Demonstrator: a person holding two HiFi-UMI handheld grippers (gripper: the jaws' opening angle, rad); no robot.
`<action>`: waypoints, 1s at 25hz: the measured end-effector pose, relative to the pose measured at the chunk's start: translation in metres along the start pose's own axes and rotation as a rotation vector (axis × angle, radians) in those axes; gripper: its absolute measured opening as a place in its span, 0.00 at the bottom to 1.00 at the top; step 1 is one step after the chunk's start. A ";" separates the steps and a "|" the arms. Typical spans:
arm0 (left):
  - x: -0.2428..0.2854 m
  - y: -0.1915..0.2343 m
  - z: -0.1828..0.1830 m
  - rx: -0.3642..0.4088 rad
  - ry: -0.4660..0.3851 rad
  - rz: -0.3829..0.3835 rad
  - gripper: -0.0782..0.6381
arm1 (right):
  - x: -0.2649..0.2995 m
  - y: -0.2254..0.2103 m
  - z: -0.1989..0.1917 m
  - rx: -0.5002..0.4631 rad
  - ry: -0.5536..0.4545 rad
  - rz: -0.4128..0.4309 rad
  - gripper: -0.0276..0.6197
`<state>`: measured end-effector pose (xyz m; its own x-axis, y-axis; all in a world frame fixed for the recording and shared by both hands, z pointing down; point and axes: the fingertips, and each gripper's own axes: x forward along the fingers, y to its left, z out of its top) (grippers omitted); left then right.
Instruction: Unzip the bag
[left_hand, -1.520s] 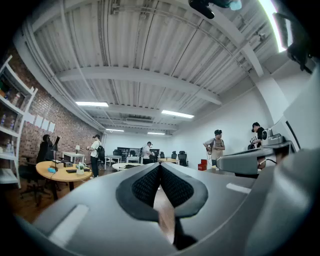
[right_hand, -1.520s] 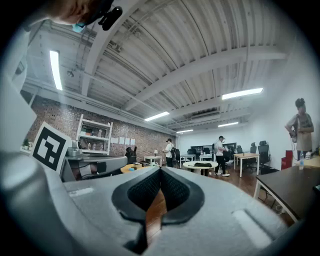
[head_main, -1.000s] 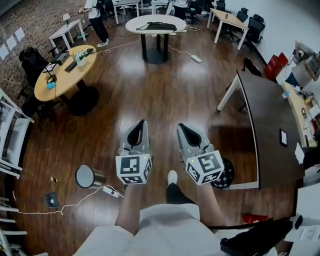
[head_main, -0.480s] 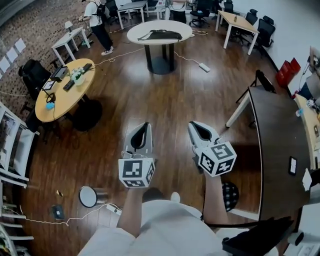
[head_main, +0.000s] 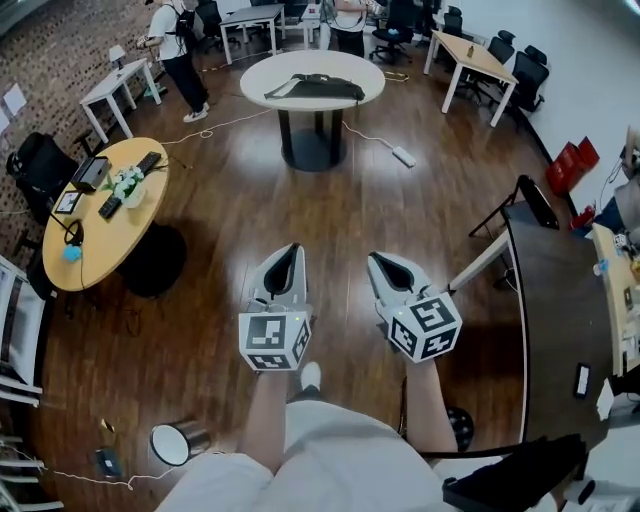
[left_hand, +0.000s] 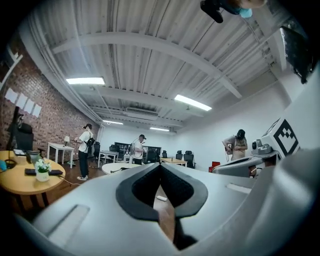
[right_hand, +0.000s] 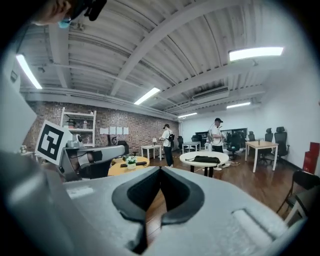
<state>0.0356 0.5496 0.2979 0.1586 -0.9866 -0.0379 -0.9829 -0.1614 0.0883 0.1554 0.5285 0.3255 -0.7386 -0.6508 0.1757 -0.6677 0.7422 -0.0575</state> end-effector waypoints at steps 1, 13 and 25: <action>0.019 0.017 0.006 0.000 -0.004 -0.006 0.13 | 0.022 -0.008 0.012 -0.004 -0.017 -0.016 0.03; 0.204 0.099 -0.026 -0.075 0.060 -0.082 0.13 | 0.196 -0.103 0.028 -0.037 0.035 -0.052 0.03; 0.465 0.140 -0.002 0.043 0.007 -0.068 0.13 | 0.363 -0.337 0.090 0.049 -0.086 -0.153 0.03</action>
<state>-0.0279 0.0680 0.2947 0.2254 -0.9736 -0.0358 -0.9730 -0.2269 0.0433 0.1044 0.0279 0.3200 -0.6321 -0.7682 0.1015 -0.7749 0.6264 -0.0847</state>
